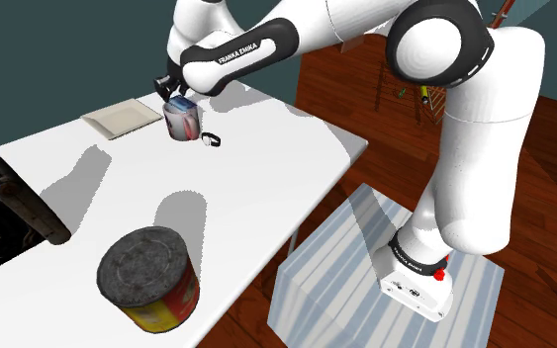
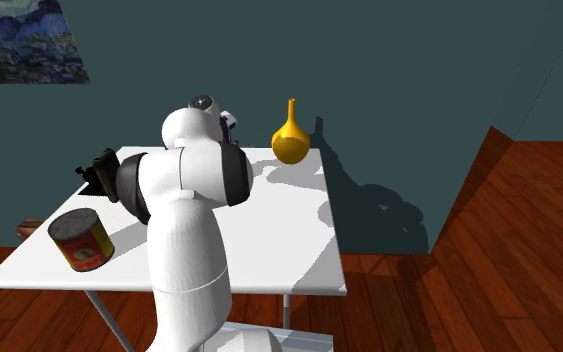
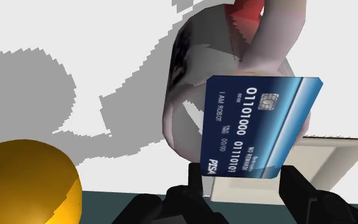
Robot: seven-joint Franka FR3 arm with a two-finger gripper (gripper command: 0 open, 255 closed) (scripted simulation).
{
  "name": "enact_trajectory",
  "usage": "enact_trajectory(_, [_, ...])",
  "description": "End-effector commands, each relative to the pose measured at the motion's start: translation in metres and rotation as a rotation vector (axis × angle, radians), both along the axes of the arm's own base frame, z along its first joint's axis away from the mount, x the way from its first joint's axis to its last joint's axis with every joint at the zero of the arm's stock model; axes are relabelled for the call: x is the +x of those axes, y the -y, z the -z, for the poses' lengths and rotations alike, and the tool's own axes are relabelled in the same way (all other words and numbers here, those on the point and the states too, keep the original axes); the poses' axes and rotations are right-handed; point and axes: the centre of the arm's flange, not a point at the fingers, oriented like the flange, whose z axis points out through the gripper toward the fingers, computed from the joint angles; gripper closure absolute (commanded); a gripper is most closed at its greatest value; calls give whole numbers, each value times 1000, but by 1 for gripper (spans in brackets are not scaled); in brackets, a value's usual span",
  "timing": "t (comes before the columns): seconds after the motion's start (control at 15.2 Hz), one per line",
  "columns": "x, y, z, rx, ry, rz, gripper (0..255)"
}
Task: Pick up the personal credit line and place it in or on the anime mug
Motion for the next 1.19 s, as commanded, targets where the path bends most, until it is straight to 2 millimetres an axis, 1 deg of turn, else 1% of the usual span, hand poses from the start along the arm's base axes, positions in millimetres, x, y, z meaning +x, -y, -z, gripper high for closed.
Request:
enact_trajectory(0.0, [0,-1,10,0,1,0,255])
enact_trajectory(0.13, [0,-1,19,0,1,0,255])
enact_trajectory(0.59, [0,-1,19,0,1,0,255])
enact_trajectory(0.66, [0,-1,19,0,1,0,0])
enact_trajectory(0.99, [0,-1,19,0,1,0,0])
enact_trajectory(1.12, [-15,1,-3,0,1,0,0])
